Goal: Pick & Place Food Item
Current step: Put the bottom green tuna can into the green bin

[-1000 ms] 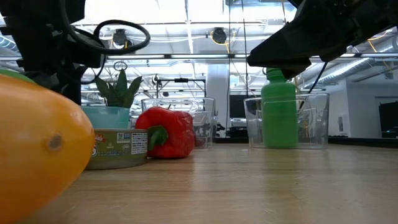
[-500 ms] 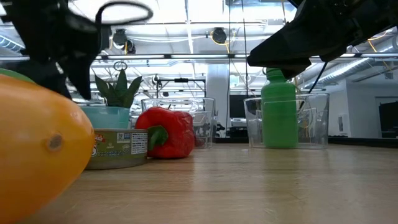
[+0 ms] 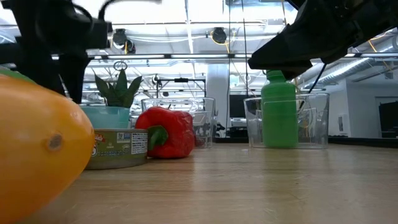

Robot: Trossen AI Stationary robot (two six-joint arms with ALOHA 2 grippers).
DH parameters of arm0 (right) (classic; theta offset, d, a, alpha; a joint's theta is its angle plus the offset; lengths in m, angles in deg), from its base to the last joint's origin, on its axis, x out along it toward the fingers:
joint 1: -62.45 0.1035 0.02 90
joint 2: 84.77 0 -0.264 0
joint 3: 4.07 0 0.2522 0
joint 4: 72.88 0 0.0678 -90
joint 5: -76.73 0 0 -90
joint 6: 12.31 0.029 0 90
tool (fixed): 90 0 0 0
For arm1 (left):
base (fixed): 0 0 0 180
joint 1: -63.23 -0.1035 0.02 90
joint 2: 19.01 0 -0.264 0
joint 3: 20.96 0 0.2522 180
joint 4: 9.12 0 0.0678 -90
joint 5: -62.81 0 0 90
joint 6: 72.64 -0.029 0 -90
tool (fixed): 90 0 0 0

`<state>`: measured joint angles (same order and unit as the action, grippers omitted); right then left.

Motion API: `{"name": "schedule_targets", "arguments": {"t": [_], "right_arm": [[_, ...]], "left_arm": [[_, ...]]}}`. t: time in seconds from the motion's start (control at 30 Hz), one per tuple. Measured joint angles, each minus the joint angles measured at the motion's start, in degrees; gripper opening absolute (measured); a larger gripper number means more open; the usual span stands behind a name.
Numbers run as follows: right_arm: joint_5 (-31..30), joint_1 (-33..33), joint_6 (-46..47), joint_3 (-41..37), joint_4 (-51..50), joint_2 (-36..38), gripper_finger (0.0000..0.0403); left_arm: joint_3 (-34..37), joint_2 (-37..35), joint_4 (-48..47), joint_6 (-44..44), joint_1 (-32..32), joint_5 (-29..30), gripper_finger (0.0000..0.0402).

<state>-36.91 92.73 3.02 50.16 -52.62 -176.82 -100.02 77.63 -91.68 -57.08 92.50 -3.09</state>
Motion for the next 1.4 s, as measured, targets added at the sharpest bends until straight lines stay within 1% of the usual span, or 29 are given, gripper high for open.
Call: {"name": "schedule_targets", "arguments": {"t": [0.03, 0.07, 0.2, 0.3, 0.43, 0.7, 0.9, 1.13, 1.4], "right_arm": [[0.00, -0.02, 0.00, 0.00, 0.00, 0.00, 0.0047], [0.00, -0.02, 0.00, 0.00, 0.00, 0.00, 0.0047], [-0.01, -0.02, 0.00, 0.00, 0.02, 0.00, 0.0047], [0.00, -0.02, 0.00, 0.00, 0.01, 0.00, 0.0047], [0.00, -0.02, 0.00, 0.00, 0.00, 0.00, 0.0047], [-0.02, 0.18, 0.02, 0.00, 0.00, 0.00, 0.0047], [0.07, 0.20, 0.02, 0.00, 0.00, 0.00, 0.0047], [0.07, 0.20, 0.46, 0.00, -0.02, 0.00, 0.0047], [0.06, 0.20, 0.46, 0.00, -0.02, 0.00, 0.0047]], "left_arm": [[0.30, 0.00, 0.11, -0.79, -0.59, -0.60, 0.0084], [0.63, 0.00, 0.55, -1.71, -1.09, -1.24, 0.0066], [2.87, 0.00, 5.61, -9.36, -2.73, -5.51, 0.0053], [4.70, 0.00, 7.65, -11.85, -4.54, -7.07, 0.0051], [6.20, 0.00, 7.93, -10.30, -7.64, -5.30, 0.0051], [8.30, -0.02, 7.19, -8.06, -12.75, -5.90, 0.0051], [10.04, -0.02, 6.86, -6.42, -15.21, -4.49, 0.0051], [12.05, -0.02, 5.14, -2.42, -17.82, -4.03, 0.0051], [13.18, -0.02, 5.06, 0.90, -20.01, -2.10, 0.0051]]}}
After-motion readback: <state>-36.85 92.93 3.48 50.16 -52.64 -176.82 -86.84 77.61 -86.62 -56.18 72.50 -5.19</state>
